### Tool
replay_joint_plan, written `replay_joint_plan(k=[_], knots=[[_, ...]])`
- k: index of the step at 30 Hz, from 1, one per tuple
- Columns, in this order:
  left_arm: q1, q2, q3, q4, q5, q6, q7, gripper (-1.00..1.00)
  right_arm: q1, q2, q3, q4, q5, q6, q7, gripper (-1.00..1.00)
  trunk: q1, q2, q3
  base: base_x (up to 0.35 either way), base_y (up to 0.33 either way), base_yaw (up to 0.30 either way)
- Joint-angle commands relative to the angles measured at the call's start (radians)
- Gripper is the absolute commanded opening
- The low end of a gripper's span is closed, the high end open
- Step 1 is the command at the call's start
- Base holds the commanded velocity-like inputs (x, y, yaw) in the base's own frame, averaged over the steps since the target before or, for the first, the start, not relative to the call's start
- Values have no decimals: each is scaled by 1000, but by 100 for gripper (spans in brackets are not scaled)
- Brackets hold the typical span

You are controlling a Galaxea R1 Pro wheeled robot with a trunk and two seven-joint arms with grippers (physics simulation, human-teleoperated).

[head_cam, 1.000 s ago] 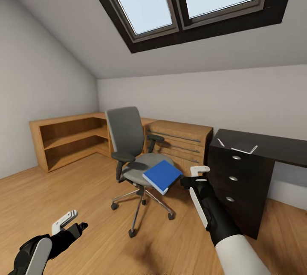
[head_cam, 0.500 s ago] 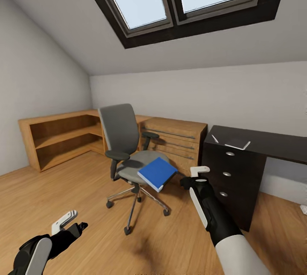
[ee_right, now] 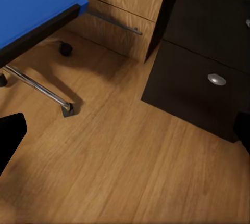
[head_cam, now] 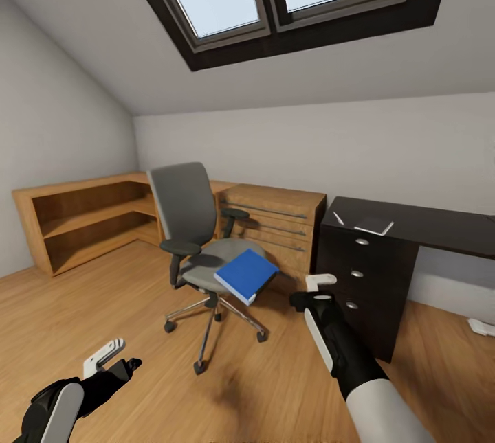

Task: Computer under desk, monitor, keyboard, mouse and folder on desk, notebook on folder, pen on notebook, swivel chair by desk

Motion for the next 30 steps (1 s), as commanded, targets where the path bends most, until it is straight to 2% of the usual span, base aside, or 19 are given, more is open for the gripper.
replay_joint_plan(k=[1, 6, 7, 11, 30], knots=[[-1, 0, 0, -1, 11, 3, 9, 100, -1, 0, 2, 8, 2, -4, -3, 100, 0, -1, -3, 0, 0, -51], [-1, 0, 0, -1, 11, 3, 9, 100, -1, 0, 2, 63, 4, -72, -3, 100, 0, -1, -11, 0, 0, -27], [-1, 0, 0, -1, 11, 3, 8, 100, -2, 0, 2, 110, 5, -129, -3, 100, 0, -1, -12, 0, 0, -7], [-1, 0, 0, -1, 11, 3, 8, 100, -2, 1, 2, 140, 6, -161, -3, 100, 0, -1, -18, 0, 0, -4], [-1, 2, 2, -4, 11, 3, 8, 100, -2, 1, 5, 155, 6, -184, -6, 100, 0, -1, -48, 0, 0, 0]])
